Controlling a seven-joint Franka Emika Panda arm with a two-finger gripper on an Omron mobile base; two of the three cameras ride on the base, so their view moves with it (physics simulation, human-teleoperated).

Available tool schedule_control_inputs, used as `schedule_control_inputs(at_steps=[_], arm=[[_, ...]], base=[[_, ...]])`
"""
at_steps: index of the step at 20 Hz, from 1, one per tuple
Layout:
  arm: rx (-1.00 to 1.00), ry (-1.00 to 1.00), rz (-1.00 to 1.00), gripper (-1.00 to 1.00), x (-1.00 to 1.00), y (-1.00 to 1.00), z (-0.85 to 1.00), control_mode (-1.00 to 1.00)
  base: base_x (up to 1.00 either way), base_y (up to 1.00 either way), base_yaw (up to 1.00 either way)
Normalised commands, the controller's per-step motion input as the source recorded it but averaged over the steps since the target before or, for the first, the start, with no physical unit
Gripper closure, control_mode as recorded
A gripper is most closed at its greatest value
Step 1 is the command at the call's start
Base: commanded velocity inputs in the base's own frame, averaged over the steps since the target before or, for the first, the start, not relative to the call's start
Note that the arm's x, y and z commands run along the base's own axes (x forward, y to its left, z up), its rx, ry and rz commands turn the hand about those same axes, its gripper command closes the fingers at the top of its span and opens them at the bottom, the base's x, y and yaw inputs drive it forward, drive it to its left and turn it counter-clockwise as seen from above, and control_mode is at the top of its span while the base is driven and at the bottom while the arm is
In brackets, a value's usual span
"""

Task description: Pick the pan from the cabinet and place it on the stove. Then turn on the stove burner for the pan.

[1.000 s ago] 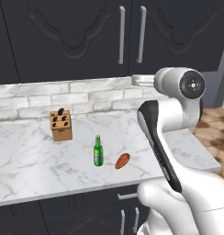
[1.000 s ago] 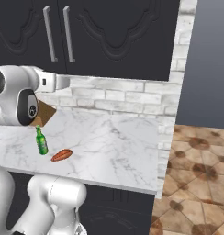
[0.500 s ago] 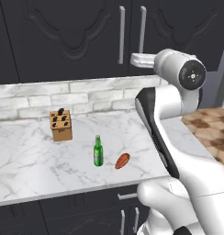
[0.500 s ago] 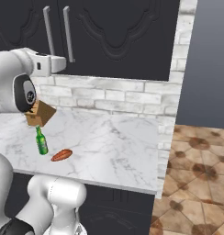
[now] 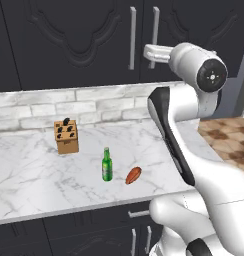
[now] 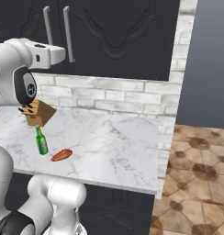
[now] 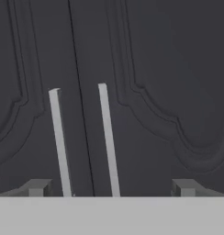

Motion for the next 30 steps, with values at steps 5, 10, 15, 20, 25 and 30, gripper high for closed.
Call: schedule_control_inputs(at_steps=[5,10,15,20,25,30], arm=[[-0.05,-0.23,0.00,-1.00,0.17,-0.01,-0.25,-1.00],[-0.07,-0.23,0.09,-1.00,0.28,-0.09,-0.22,-1.00],[-0.02,-0.10,0.08,-1.00,0.45,-0.07,-0.04,-1.00],[-0.02,-0.01,0.01,-1.00,0.39,0.00,0.00,-1.00],[0.00,0.00,0.00,-1.00,0.33,-0.02,0.00,-1.00],[0.00,0.00,0.00,-1.00,0.33,0.00,0.00,-1.00]], base=[[0.00,0.00,0.00],[0.00,0.00,0.00],[0.00,0.00,0.00],[0.00,0.00,0.00],[0.00,0.00,0.00],[0.00,0.00,0.00]])
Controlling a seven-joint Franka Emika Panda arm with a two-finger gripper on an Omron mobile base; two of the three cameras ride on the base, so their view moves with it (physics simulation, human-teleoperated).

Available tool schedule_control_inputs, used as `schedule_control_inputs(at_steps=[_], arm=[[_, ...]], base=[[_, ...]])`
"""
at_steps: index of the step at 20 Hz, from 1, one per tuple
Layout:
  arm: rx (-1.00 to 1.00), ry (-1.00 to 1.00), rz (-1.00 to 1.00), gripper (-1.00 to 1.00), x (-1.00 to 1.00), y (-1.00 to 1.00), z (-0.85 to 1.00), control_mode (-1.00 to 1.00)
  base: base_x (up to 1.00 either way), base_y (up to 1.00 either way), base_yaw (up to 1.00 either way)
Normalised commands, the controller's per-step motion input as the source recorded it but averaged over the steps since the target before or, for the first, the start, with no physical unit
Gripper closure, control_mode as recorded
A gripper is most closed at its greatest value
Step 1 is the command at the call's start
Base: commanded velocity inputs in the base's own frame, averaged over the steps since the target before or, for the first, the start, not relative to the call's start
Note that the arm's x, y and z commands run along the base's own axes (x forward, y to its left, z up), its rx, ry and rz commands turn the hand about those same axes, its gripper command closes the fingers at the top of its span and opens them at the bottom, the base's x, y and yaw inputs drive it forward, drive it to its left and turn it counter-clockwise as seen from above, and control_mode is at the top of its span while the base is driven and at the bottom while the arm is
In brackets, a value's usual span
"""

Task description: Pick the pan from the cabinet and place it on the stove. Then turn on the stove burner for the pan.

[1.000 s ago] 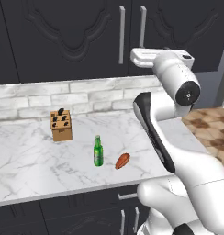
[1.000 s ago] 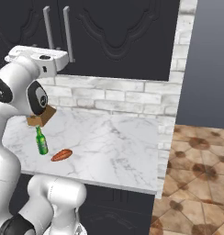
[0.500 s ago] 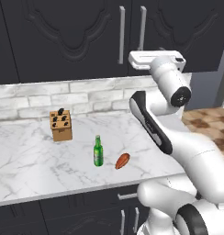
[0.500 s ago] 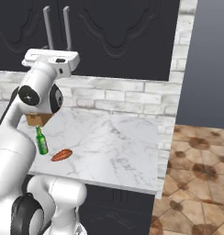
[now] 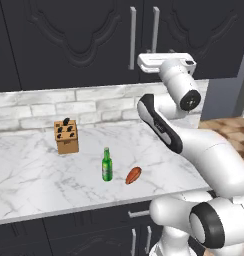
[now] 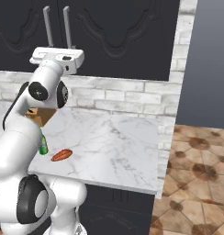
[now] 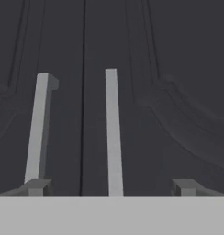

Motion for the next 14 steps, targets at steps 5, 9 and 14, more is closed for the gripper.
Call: schedule_control_inputs(at_steps=[5,9,14], arm=[[0.00,0.00,0.00,-1.00,0.34,0.00,0.00,-1.00],[0.00,0.00,0.00,-1.00,0.37,0.00,0.00,-1.00],[0.00,0.01,0.00,-1.00,0.40,0.00,0.00,-1.00]], base=[[0.00,0.00,0.00],[0.00,0.00,0.00],[0.00,0.00,0.00]])
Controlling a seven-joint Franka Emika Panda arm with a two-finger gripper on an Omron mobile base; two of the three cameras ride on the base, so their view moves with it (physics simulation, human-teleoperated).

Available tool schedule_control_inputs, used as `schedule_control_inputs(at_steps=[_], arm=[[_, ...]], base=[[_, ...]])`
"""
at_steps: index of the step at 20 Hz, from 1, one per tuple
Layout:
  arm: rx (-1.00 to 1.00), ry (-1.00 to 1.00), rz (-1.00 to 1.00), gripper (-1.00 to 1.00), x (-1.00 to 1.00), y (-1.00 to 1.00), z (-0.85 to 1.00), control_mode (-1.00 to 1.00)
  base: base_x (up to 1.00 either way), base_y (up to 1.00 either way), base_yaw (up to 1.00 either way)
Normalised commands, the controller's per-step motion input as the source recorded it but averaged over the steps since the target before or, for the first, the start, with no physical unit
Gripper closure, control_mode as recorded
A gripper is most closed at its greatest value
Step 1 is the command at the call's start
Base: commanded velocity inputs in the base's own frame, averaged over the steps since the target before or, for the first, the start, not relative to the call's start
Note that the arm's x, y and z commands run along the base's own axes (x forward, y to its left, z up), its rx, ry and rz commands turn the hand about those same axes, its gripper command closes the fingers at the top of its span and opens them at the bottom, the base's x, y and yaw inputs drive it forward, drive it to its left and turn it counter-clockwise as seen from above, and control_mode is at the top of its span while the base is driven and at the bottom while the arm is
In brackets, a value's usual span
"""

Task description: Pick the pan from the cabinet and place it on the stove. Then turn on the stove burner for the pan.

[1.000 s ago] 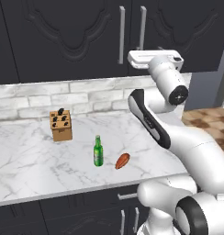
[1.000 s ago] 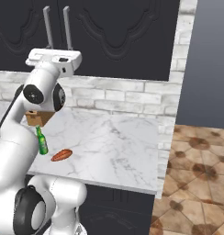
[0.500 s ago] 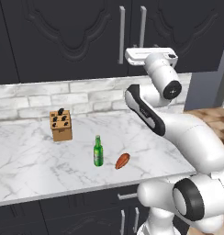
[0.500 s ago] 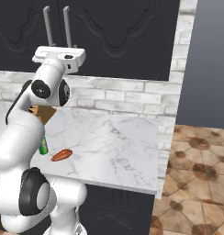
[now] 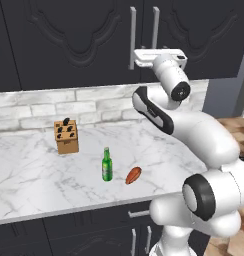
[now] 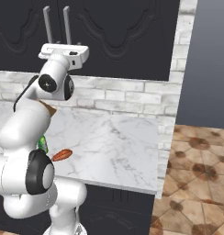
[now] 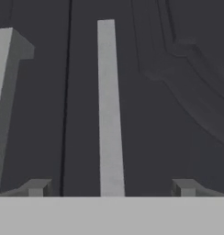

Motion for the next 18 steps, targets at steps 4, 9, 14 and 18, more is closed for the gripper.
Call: schedule_control_inputs(at_steps=[4,9,14,18], arm=[[0.00,0.02,0.00,-1.00,0.39,0.01,0.00,-1.00],[-0.01,0.03,0.00,1.00,0.36,0.06,0.00,-1.00],[-0.02,0.01,0.00,1.00,0.09,0.04,-0.04,-1.00],[-0.02,0.00,0.00,1.00,0.00,0.06,-0.14,-1.00]], base=[[0.00,0.00,0.00],[0.00,0.00,0.00],[0.00,0.00,0.00],[0.00,0.00,0.00]])
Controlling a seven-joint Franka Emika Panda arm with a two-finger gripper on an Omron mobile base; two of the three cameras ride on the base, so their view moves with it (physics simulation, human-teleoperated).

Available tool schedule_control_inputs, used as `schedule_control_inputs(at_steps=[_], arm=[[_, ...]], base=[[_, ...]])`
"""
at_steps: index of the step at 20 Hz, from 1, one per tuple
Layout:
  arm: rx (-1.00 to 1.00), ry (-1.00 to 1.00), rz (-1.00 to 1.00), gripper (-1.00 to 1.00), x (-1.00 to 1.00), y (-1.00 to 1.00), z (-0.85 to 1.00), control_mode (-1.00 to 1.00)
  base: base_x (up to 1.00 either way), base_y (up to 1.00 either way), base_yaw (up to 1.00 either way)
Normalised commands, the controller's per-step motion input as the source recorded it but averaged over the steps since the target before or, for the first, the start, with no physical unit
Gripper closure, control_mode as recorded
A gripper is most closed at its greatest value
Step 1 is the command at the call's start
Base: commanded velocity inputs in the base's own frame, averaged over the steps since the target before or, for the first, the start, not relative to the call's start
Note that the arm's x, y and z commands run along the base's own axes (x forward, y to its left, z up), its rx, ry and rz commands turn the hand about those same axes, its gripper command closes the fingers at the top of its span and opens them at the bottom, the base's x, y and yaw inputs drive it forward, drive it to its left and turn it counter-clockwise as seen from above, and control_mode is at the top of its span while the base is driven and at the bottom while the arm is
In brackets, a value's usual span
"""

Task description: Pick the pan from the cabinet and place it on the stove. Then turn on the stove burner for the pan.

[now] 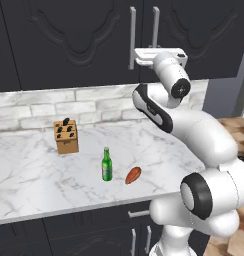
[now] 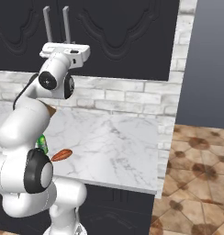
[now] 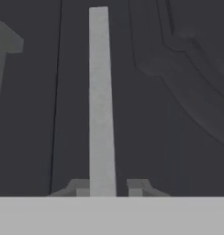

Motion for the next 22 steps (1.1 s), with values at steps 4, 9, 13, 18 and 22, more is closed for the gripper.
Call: schedule_control_inputs(at_steps=[4,9,13,18,22], arm=[[-0.07,0.00,0.00,1.00,0.02,0.32,-0.11,-1.00],[-0.03,0.03,0.00,1.00,0.02,0.07,-0.02,-1.00],[0.00,0.02,0.06,1.00,-0.15,-0.01,0.00,-1.00],[0.00,0.02,0.07,1.00,-0.62,-0.22,0.02,-1.00],[-0.01,0.01,0.07,1.00,-0.68,-0.34,0.14,-1.00]], base=[[0.00,0.00,0.00],[0.00,0.00,0.00],[0.00,0.00,0.00],[0.00,0.00,0.00],[0.00,0.00,0.00]])
